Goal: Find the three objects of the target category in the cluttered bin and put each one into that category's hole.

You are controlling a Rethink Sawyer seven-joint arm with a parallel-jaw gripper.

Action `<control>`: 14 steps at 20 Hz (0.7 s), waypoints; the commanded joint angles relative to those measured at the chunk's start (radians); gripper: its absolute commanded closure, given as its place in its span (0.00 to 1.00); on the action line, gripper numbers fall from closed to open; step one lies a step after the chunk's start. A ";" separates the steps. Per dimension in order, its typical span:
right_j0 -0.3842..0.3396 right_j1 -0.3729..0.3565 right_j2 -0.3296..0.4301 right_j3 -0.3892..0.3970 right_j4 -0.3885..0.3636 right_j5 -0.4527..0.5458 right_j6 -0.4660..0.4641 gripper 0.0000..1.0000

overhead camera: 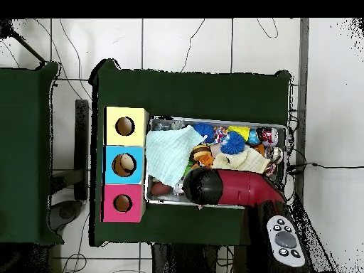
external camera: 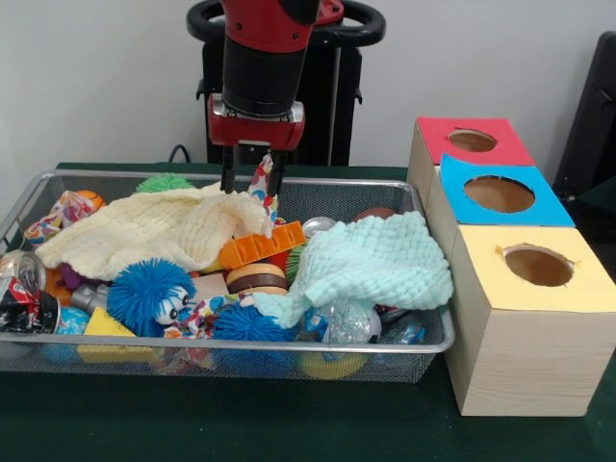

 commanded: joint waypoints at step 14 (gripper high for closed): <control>0.000 0.039 0.088 -0.039 -0.029 -0.034 0.037 0.00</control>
